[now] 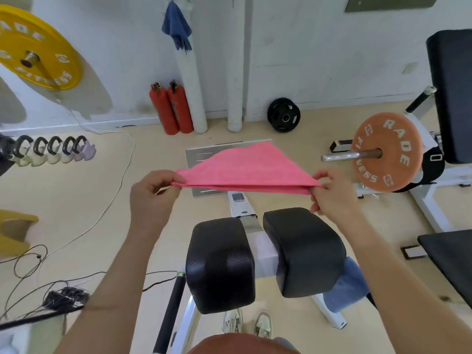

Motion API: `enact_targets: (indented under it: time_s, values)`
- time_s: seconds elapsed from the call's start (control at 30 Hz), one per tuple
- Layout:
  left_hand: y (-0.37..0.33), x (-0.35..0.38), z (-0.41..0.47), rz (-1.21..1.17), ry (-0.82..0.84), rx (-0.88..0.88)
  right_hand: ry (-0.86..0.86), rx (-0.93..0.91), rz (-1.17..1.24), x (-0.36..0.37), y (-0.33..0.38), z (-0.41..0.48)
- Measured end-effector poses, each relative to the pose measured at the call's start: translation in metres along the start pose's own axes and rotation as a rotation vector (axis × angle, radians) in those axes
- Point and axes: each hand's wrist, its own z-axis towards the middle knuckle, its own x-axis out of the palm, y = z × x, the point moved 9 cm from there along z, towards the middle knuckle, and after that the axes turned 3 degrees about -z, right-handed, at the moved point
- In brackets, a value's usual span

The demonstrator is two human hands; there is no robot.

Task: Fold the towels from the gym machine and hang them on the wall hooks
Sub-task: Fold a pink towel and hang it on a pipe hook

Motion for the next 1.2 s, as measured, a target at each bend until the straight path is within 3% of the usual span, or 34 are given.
enact_targets:
  time_s: [0.2,0.33,0.53,0.67,0.83,1.07,1.2]
  values:
    - [0.155,-0.018,-0.092,0.163,0.067,-0.597,0.437,0.335,0.038,0.102,-0.123,-0.047]
    - [0.212,-0.020,-0.156,-0.033,0.168,-0.994,0.523,0.476,0.075,0.127,-0.165,-0.069]
    - [0.215,-0.019,-0.159,-0.115,0.090,-1.014,0.494,0.478,-0.085,0.126,-0.183,-0.064]
    - [0.214,-0.024,-0.150,0.008,-0.049,-0.927,0.400,0.603,0.103,0.120,-0.194,-0.064]
    - [0.219,-0.021,-0.160,-0.056,-0.165,-0.927,0.239,0.770,0.343,0.132,-0.209,-0.079]
    - [0.219,-0.025,-0.171,-0.136,-0.212,-0.935,0.234,1.018,0.516,0.145,-0.226,-0.107]
    - [0.220,-0.025,-0.174,-0.261,-0.224,-0.972,0.260,1.049,0.444,0.145,-0.234,-0.117]
